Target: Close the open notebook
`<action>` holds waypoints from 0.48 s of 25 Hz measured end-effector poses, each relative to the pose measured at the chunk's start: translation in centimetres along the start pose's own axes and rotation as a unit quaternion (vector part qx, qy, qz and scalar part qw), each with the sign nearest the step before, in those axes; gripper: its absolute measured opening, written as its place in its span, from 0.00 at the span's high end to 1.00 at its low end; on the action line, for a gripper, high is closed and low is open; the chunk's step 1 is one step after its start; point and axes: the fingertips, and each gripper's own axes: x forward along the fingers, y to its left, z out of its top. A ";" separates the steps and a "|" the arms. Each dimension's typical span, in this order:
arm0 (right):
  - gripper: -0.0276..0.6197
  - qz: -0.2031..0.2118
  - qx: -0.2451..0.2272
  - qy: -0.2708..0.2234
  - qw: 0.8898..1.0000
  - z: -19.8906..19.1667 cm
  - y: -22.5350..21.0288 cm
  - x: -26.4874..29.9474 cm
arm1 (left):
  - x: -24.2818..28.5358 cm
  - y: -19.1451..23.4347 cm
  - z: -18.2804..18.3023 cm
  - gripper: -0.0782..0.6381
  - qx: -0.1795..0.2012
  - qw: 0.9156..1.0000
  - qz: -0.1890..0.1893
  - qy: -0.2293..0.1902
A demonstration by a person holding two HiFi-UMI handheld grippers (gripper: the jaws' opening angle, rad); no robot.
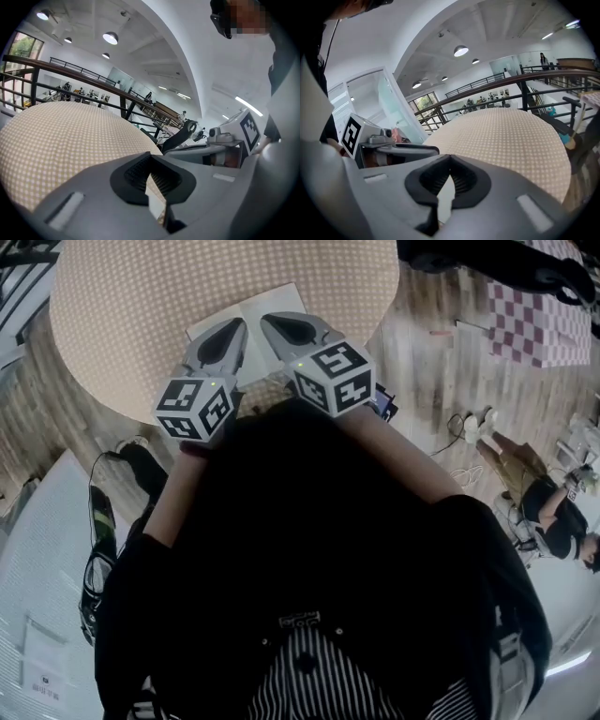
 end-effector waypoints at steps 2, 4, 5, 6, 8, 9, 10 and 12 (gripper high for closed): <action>0.95 -0.008 0.004 0.010 1.000 -0.9 -1.1 0.5 | 0.8 0.4 -0.5 0.89 -0.008 1.000 0.001 0.009; 0.95 -0.013 0.009 0.020 1.000 -1.9 -2.4 0.8 | 1.8 0.5 -1.1 0.89 -0.012 1.000 0.001 0.018; 0.95 -0.015 0.011 0.026 0.999 -2.3 -3.1 0.9 | 2.4 0.4 -1.4 0.89 -0.013 1.000 0.001 0.023; 0.95 -0.017 0.013 0.030 0.999 -2.8 -3.7 0.9 | 2.9 0.3 -1.7 0.89 -0.015 1.000 0.001 0.027; 0.95 -0.018 0.016 0.039 0.999 -3.6 -4.7 1.1 | 3.7 0.2 -2.2 0.89 -0.017 0.999 0.001 0.035; 0.95 -0.019 0.018 0.044 0.999 -4.0 -4.9 1.2 | 3.9 0.2 -2.4 0.89 -0.017 0.999 0.001 0.039; 0.95 -0.019 0.019 0.048 0.998 -4.3 -5.2 1.3 | 4.1 0.2 -2.7 0.89 -0.016 0.999 0.001 0.044; 0.95 -0.019 0.021 0.057 0.998 -5.1 -5.7 1.5 | 4.5 0.1 -3.3 0.89 -0.018 0.998 0.001 0.052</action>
